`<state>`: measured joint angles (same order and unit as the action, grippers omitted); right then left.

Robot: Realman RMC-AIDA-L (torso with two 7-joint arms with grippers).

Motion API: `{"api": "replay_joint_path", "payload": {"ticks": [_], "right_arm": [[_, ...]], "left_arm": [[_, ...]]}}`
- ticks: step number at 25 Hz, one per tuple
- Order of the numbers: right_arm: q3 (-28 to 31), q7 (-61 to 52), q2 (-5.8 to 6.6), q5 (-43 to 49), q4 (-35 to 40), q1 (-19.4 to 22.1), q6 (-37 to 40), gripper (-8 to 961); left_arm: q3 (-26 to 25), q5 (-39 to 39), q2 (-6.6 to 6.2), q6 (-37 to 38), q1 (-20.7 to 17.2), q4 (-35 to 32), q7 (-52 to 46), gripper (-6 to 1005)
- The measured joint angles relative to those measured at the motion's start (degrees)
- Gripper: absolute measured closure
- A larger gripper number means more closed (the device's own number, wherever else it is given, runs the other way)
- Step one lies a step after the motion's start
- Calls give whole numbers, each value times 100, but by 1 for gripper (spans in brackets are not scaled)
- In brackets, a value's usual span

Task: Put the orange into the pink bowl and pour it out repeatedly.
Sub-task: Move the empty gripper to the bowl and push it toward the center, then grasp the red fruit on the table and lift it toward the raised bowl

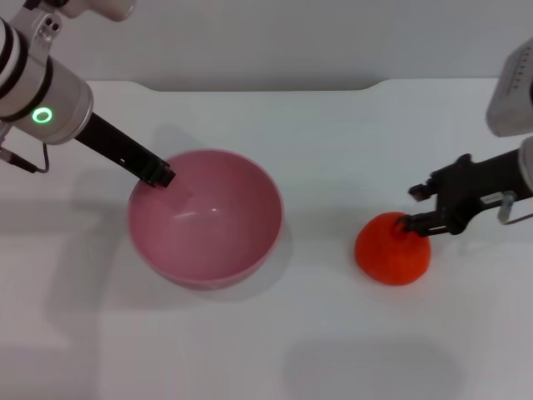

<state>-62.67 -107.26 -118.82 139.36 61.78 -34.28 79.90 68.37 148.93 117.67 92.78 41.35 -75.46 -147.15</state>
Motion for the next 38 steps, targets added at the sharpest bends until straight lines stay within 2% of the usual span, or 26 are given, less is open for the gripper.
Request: {"api": "replay_joint_path", "payload": {"ticks": [8,15,28,38], "right_arm": [[-588,-180,-5,-227,371,25,153,420],[-650,-320,-9,-206,786,76,322,420],[-876,-460,-9,-31,411,88,280,420],[-1042,-675,-15,347,136,152,-552,425]], "left_arm": [[1,3,1,-53,46,146,-3,948],[-7,12,0,-112,8,203,-5,946],[-1,18,1,-181,4,280,2,944],[54,4,12,-201,-41,295,-7,942]]}}
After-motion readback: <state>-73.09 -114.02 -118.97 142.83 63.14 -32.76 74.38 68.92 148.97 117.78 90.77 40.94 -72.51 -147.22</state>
